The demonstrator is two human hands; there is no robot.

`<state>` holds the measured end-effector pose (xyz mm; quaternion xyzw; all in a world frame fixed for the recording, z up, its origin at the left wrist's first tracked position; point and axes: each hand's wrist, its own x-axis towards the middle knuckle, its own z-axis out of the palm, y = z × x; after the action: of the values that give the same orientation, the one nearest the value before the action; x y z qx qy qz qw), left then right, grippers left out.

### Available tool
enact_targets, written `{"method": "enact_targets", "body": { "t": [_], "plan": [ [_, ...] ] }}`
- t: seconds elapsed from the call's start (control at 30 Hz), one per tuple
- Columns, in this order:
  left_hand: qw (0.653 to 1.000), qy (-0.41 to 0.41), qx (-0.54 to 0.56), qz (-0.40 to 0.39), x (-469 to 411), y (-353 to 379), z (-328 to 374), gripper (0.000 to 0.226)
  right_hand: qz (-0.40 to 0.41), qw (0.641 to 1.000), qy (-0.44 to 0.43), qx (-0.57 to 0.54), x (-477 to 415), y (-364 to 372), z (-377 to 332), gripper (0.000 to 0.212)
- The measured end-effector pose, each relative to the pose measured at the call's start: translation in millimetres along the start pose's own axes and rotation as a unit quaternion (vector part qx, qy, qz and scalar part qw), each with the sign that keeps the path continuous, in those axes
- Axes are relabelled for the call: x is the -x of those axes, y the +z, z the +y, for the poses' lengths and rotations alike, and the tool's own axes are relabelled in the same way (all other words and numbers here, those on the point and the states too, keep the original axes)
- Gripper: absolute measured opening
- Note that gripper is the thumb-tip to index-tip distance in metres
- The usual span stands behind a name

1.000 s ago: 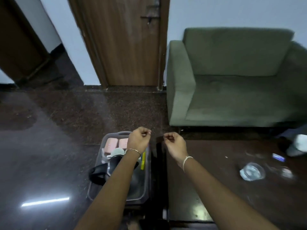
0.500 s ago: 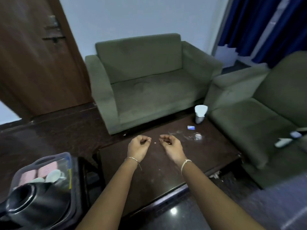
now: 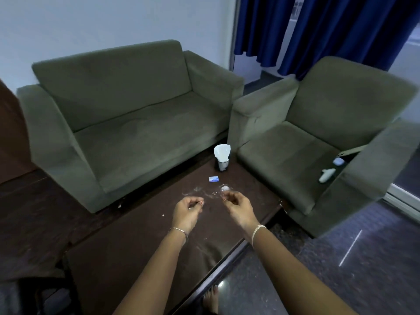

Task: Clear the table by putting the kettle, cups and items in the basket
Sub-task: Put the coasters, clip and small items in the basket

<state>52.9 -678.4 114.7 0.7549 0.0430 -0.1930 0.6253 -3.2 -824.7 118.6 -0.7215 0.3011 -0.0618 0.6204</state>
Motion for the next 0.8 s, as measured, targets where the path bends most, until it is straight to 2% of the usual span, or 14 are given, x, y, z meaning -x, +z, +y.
{"method": "enact_targets", "body": {
  "t": [0.27, 0.4, 0.57, 0.7, 0.8],
  "plan": [
    [0.997, -0.061, 0.050, 0.011, -91, 38, 19, 0.009, -0.006, 0.997, 0.058, 0.055, -105, -6, -4, 0.024],
    [0.998, -0.068, 0.007, 0.012, -132, 43, 19, 0.010, -0.006, 0.994, 0.083, 0.064, -147, 1, 3, 0.025],
    [0.994, -0.095, -0.031, 0.036, -173, 47, 4, 0.009, -0.045, 0.989, 0.101, 0.097, -194, 12, 21, 0.024],
    [0.988, -0.132, -0.032, 0.067, -203, 61, -11, 0.008, -0.102, 0.968, 0.073, 0.217, -242, 11, 30, 0.026],
    [0.984, -0.154, -0.018, 0.091, -222, 75, -21, 0.015, -0.165, 0.928, 0.027, 0.333, -282, 8, 43, 0.028]
  ]
}}
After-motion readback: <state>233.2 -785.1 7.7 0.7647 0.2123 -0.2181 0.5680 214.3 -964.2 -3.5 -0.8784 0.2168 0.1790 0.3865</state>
